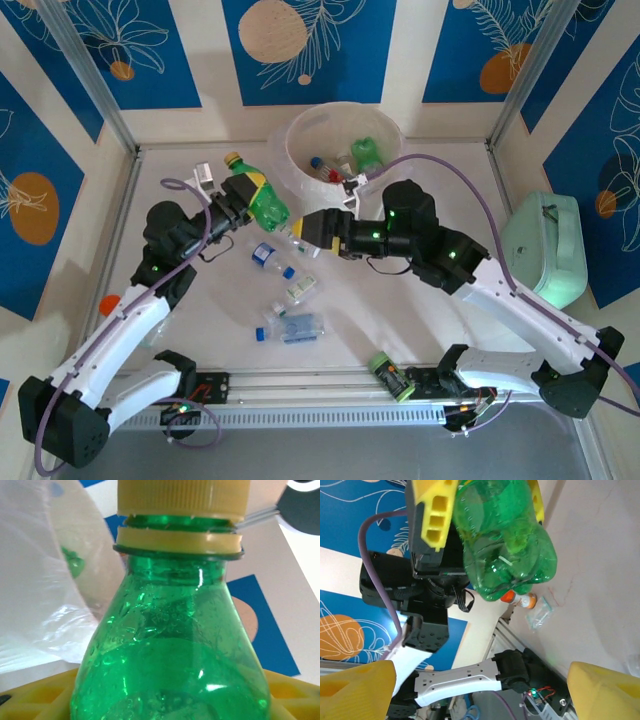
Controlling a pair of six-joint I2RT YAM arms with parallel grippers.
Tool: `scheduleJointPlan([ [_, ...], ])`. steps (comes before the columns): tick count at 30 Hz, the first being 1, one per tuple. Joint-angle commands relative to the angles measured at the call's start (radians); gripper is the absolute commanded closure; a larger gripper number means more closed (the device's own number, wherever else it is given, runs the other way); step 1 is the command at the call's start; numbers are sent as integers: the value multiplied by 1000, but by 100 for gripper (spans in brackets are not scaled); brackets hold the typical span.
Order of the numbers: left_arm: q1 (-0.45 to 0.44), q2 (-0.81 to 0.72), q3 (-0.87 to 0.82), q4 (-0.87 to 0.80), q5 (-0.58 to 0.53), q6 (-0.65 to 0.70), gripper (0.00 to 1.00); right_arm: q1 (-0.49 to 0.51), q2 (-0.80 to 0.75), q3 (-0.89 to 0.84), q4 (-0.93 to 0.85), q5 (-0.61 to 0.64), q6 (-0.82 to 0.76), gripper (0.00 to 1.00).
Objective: Put the plastic bottles in the bin
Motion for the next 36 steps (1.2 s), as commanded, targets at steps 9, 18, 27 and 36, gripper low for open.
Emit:
scheduleJointPlan([
  [9,-128,92,-23,436,50,-76,37,-37,75,-16,230,-169,126,9],
  [18,-166,137,-11,526,50,-96,37,-39,82,-36,233,-157,130,9],
  [27,-202,168,-2,576,63,-105,37,-40,100,-30,252,-168,125,15],
  [36,-206,184,-4,578,66,-111,37,-41,90,-34,225,-151,110,26],
])
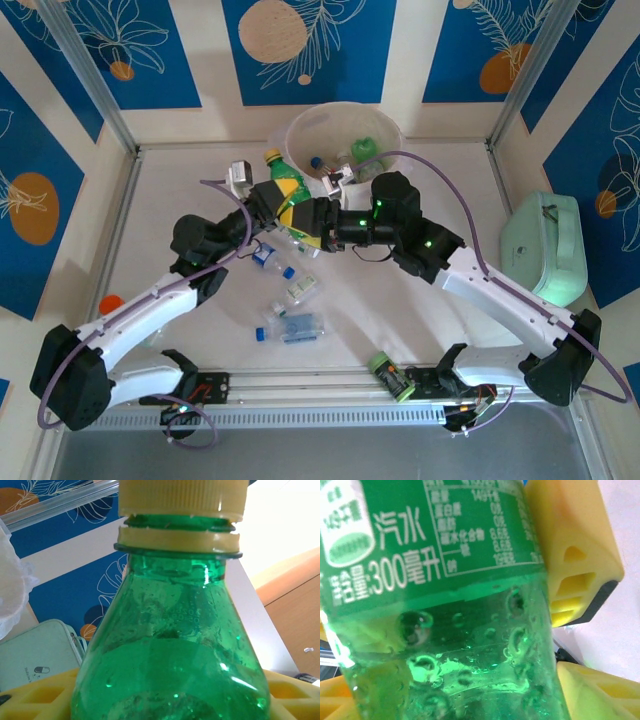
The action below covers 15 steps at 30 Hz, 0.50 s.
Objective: Put the plastic bottles in the bin
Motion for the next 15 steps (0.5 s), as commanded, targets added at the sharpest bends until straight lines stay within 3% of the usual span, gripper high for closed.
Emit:
scheduleJointPlan([
  [1,-10,0,25,54,24,-6,37,-7,-13,-5,-5,-3,-19,27],
  [15,-10,-6,11,-36,16,25,34,-16,-39,3,-62,24,-48,46],
])
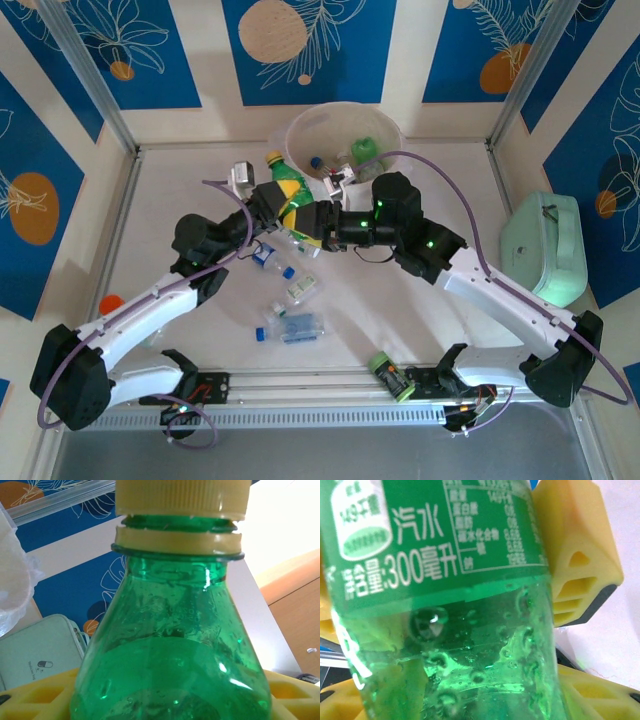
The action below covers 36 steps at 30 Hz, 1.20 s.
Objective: Put the plastic bottles in the bin
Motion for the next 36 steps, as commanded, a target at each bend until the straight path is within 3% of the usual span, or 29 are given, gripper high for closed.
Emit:
scheduleJointPlan([
  [1,-6,-7,14,-20,11,28,30,-9,-31,4,-32,18,-20,47],
  [5,-1,-30,41,-124,13,86,3,-9,-37,15,-63,33,-37,48],
  [11,39,-154,137,-492,-43,298,0,-30,-37,83,-177,68,-98,49],
  [13,59,-217,189,-745,-144,401,0,-51,-33,115,-225,76,-119,49],
  [17,78,-296,315,-1279,-486,567,0,-111,-19,194,-314,87,-164,49],
  [20,102,-289,356,-1492,-567,614,0,-171,-1,265,-381,99,-189,49],
  [27,110,-281,251,-1571,-485,596,0,-348,77,376,-449,63,-189,49],
  [36,118,-224,176,-1581,-449,568,1,-477,205,463,-476,19,-184,45],
])
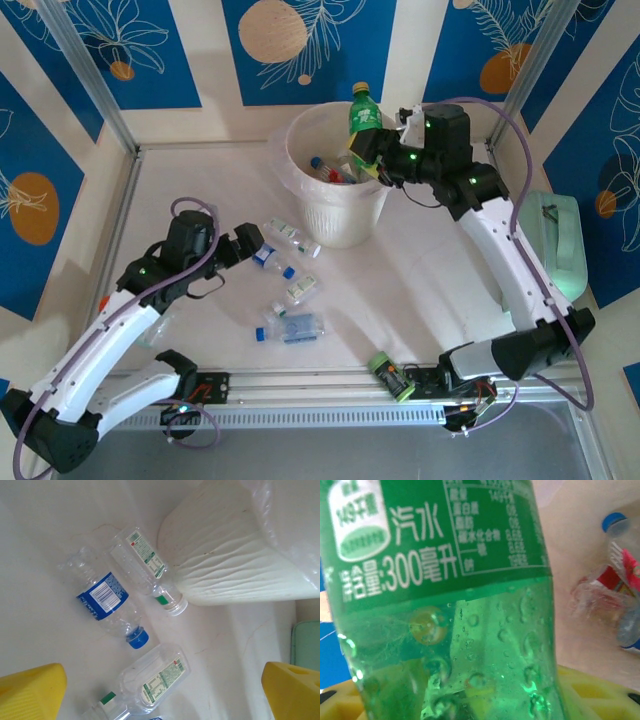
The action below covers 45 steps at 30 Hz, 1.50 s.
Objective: Put the plastic bottles in the bin
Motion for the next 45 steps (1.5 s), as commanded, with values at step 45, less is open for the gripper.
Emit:
scheduleJointPlan([
  [45,99,682,32,236,28,-134,12,518,-361,-348,-126,302,-163,21],
])
